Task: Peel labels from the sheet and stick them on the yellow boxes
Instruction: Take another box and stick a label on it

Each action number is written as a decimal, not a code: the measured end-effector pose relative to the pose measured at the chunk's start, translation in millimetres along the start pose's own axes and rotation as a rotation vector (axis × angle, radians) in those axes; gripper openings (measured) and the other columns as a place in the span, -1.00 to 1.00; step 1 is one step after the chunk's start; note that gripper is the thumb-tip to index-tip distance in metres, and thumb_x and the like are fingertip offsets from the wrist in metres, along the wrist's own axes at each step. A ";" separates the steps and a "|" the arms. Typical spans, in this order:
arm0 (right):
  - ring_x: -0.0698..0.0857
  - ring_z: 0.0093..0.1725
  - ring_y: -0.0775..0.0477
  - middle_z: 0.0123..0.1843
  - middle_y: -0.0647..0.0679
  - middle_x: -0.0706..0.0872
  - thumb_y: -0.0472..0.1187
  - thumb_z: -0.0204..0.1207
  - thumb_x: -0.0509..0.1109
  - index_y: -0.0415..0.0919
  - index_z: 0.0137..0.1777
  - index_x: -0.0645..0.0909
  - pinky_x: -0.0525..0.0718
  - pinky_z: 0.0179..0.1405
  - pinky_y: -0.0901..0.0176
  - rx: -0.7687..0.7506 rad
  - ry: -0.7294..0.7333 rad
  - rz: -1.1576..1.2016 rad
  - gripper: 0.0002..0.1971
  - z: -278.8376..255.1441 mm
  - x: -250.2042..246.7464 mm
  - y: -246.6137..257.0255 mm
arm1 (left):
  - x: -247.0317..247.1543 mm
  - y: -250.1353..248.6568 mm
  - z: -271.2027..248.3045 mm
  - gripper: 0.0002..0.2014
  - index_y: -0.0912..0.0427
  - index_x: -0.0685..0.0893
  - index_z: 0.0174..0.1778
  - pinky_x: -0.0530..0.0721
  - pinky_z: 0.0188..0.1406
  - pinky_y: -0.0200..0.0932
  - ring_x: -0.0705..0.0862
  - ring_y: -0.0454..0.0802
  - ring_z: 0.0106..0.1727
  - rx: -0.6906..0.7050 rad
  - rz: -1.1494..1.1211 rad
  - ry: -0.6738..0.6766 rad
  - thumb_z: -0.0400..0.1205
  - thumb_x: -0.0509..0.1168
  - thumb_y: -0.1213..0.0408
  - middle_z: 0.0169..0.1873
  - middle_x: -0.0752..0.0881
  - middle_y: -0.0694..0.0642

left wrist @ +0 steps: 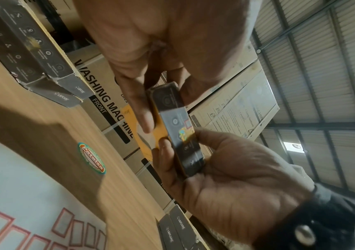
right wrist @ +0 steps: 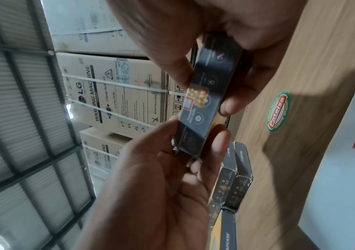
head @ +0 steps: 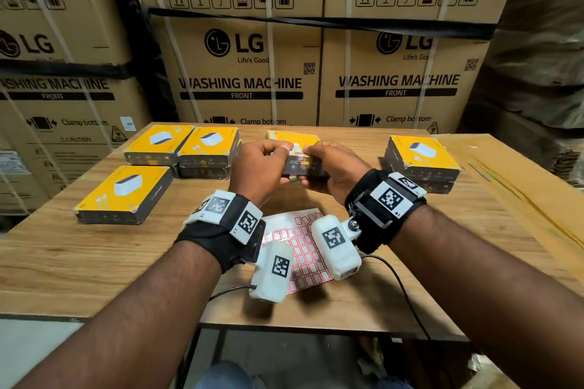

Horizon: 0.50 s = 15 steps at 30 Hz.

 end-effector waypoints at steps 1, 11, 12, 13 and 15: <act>0.72 -0.23 -0.14 -0.12 -0.20 0.69 -0.15 0.66 0.33 -0.12 0.01 0.50 0.72 -0.37 0.10 -0.021 0.015 0.004 -0.93 -0.2 1.7 1.2 | -0.1 1.4 1.5 -0.84 0.16 0.82 -0.09 0.81 -0.31 -0.09 0.81 0.03 -0.15 -0.012 0.002 -0.002 0.61 0.42 0.15 -0.15 0.81 0.14; 0.74 -0.01 -0.11 0.03 -0.11 0.70 -0.06 0.68 0.31 -0.08 0.05 0.42 0.72 -0.20 0.04 -0.234 0.130 -0.006 -0.85 2.3 14.9 12.4 | -12.3 7.5 12.4 -0.87 -0.05 0.81 -0.38 0.79 0.03 0.16 0.82 0.07 -0.11 -0.081 -0.033 -0.125 0.24 0.53 0.03 -0.24 0.84 0.04; 0.74 -0.05 -0.08 -0.01 -0.09 0.69 -0.07 0.65 0.37 -0.07 0.03 0.41 0.71 -0.27 0.10 -0.248 0.138 -0.011 -0.82 1.6 15.3 12.3 | -14.2 7.3 12.7 -0.89 -0.04 0.82 -0.38 0.80 0.00 0.17 0.83 0.08 -0.12 -0.085 -0.045 -0.142 0.25 0.51 0.06 -0.24 0.85 0.06; 0.74 -0.09 -0.05 -0.02 -0.08 0.68 -0.09 0.60 0.43 -0.06 0.01 0.39 0.70 -0.35 0.18 -0.258 0.142 -0.014 -0.77 0.9 15.2 12.2 | -15.4 6.5 12.5 -0.90 -0.01 0.83 -0.34 0.82 -0.06 0.13 0.83 0.08 -0.14 -0.080 -0.055 -0.149 0.29 0.51 0.10 -0.24 0.85 0.09; 0.75 -0.09 -0.05 0.03 -0.10 0.72 -0.16 0.52 0.53 -0.06 0.01 0.37 0.69 -0.40 0.23 -0.275 0.143 -0.001 -0.67 1.6 13.1 11.5 | -16.5 6.3 11.2 -0.91 0.09 0.85 -0.19 0.80 -0.30 -0.06 0.81 0.05 -0.23 -0.069 -0.081 -0.153 0.42 0.52 0.21 -0.19 0.85 0.15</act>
Point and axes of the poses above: each hand's wrist, its own z-axis towards the middle knuckle, its own x-axis out of the palm, y = z × x, the point moved 9 cm from there along z, towards the middle knuckle
